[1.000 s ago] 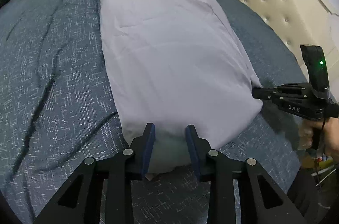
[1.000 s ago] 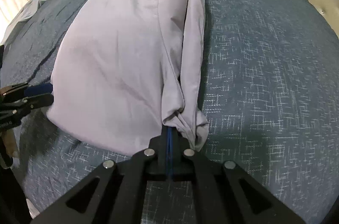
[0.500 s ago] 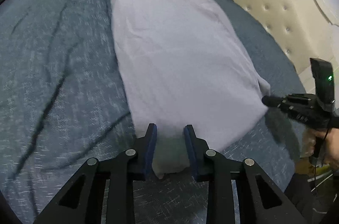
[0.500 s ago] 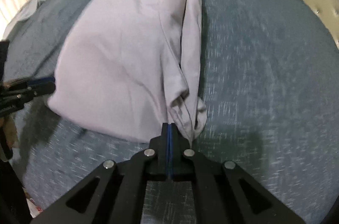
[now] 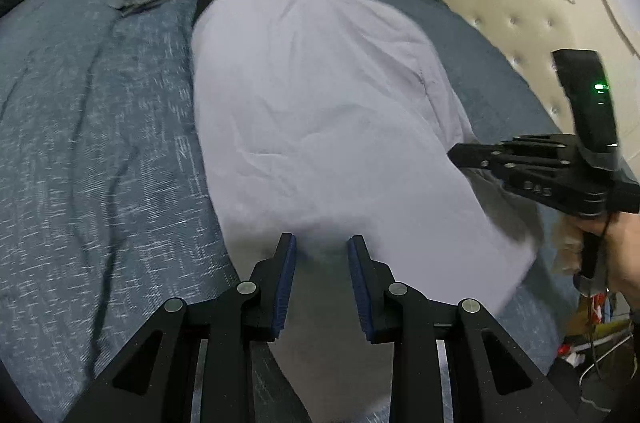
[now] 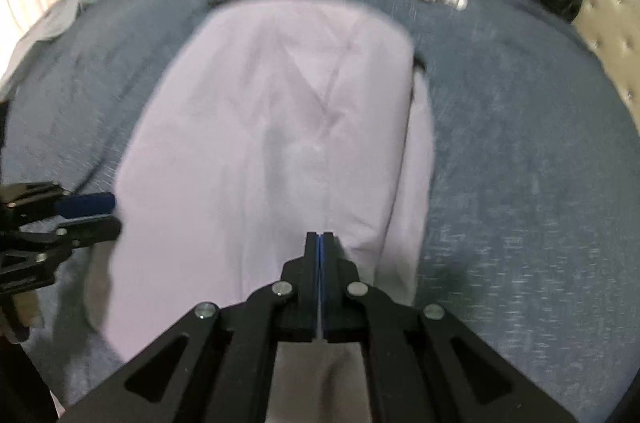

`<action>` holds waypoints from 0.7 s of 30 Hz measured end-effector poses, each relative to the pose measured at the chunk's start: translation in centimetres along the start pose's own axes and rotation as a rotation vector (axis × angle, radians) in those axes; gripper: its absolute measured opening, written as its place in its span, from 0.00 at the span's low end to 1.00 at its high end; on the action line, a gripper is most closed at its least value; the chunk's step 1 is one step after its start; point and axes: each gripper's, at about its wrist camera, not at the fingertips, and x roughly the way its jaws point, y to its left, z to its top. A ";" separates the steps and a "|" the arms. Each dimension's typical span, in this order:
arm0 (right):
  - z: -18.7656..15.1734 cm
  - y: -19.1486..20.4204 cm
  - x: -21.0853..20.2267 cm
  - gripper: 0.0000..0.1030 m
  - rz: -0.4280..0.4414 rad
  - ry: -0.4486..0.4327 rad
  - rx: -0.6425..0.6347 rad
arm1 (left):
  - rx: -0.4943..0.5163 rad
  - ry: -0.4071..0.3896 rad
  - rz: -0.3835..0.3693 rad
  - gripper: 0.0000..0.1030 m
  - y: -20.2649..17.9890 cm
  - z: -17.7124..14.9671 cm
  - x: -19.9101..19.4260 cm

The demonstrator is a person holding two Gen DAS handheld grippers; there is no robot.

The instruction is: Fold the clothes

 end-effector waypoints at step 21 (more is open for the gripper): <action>7.3 -2.9 0.5 0.00 0.018 -0.032 0.058 | -0.003 0.013 0.043 0.27 2.3 6.0 2.2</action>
